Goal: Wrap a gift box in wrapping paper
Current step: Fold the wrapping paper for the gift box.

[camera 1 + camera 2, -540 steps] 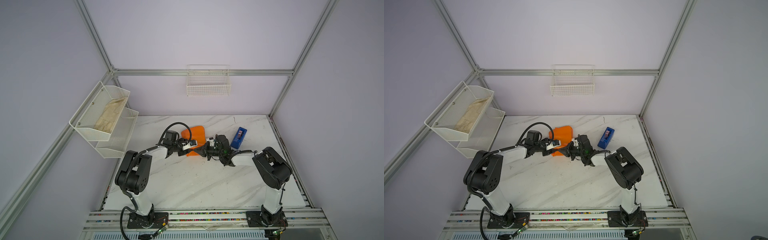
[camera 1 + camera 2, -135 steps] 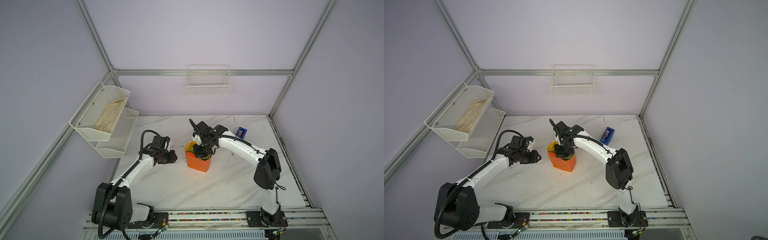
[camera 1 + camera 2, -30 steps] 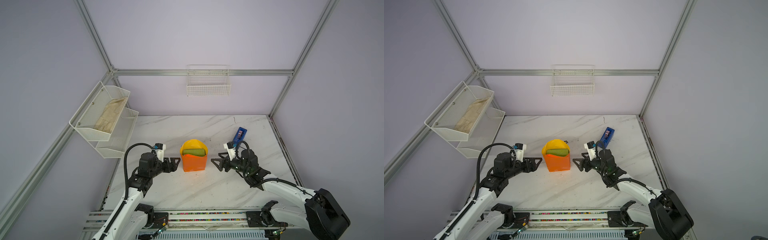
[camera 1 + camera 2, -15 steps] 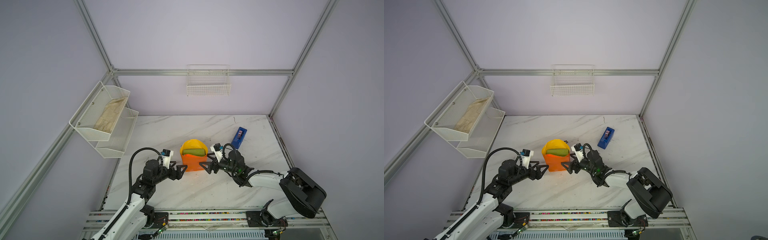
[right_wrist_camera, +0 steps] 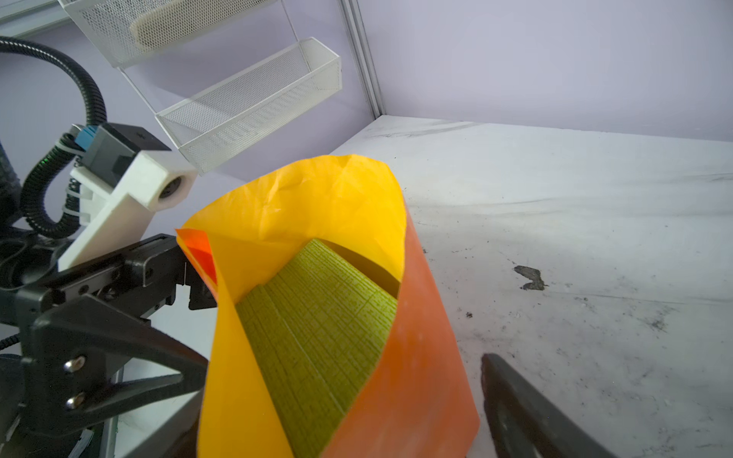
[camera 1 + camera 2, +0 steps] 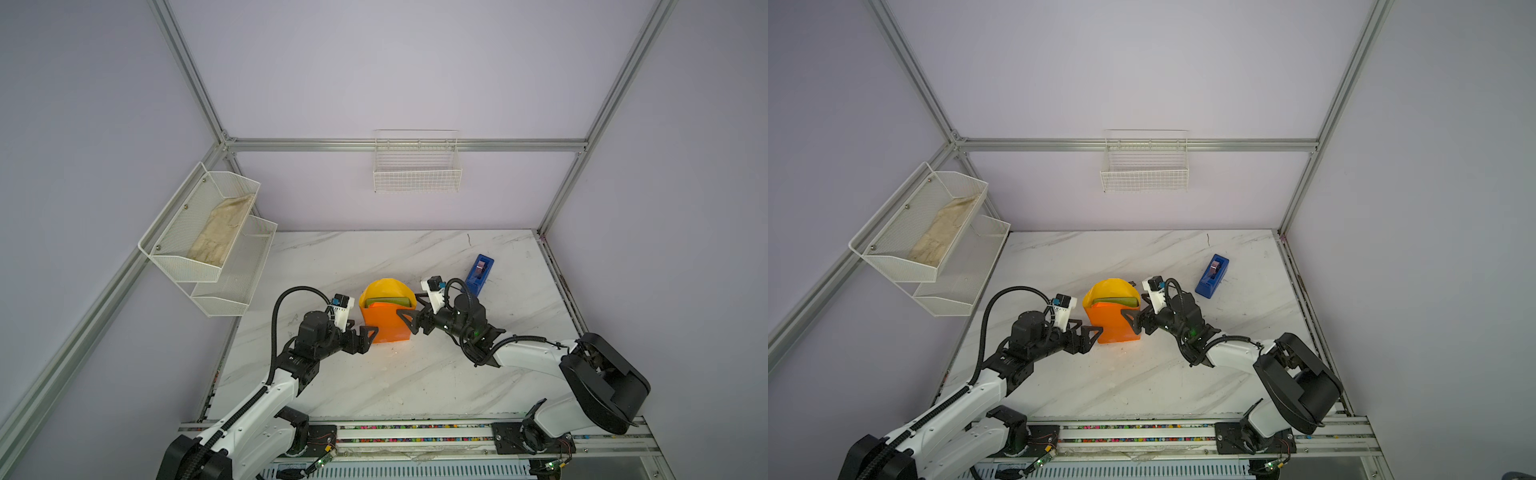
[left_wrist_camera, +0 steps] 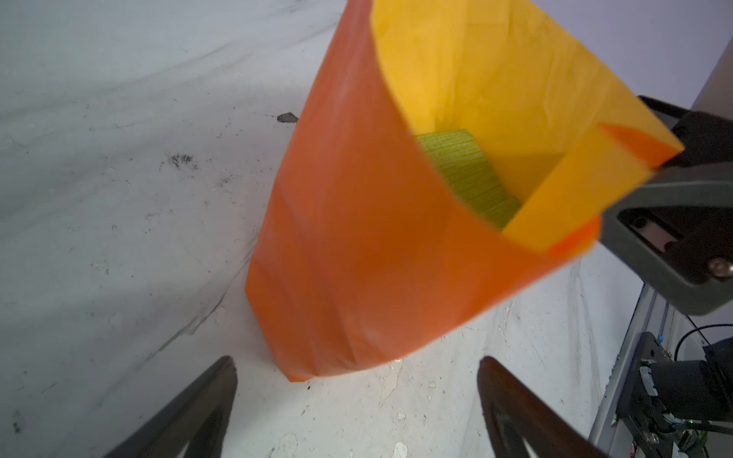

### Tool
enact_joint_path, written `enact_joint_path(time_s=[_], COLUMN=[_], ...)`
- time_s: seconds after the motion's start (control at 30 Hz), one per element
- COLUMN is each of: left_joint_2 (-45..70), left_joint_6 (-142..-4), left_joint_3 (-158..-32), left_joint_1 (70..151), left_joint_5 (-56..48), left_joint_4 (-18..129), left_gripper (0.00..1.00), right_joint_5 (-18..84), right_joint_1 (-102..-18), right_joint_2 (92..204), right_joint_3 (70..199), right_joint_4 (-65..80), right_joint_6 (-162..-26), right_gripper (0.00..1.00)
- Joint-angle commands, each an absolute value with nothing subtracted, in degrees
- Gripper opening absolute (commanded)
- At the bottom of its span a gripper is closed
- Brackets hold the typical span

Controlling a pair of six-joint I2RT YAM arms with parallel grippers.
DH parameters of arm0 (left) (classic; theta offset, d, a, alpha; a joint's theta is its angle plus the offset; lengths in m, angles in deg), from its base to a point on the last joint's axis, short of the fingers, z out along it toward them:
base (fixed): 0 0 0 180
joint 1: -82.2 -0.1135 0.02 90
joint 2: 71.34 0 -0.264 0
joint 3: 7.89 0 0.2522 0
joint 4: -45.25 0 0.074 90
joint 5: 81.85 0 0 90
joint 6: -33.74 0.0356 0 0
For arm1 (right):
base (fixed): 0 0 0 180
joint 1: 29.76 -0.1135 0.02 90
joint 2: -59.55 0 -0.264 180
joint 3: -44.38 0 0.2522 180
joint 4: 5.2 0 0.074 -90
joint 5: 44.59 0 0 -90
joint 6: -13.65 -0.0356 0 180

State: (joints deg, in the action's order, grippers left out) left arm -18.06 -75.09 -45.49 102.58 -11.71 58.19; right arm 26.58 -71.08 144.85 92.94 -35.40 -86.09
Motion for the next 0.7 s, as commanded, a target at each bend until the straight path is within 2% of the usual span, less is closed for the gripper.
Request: enact_joint_path(time_s=[0.0, 0.3, 0.67], left_joint_2=[-17.62, -13.11, -9.76], left_joint_6=[-74.33, -74.02, -73.97], left_joint_3=[-52.37, -54.66, -54.97], left_joint_1=[103.07, 104.77, 107.07], left_joint_5=[-9.22, -8.19, 0.98], left_joint_4=[54.18, 52.22, 50.36], left_gripper=[0.94, 0.94, 0.90], right_joint_5=[27.30, 28.33, 29.45], right_joint_1=[-71.43, -71.51, -71.51], right_joint_2=[145.91, 146.39, 146.66], right_joint_3=[93.64, 93.96, 93.91], right_joint_4=[-35.69, -34.61, -33.48], right_joint_6=[-86.08, -86.54, -88.30], right_gripper=[0.91, 0.91, 0.90])
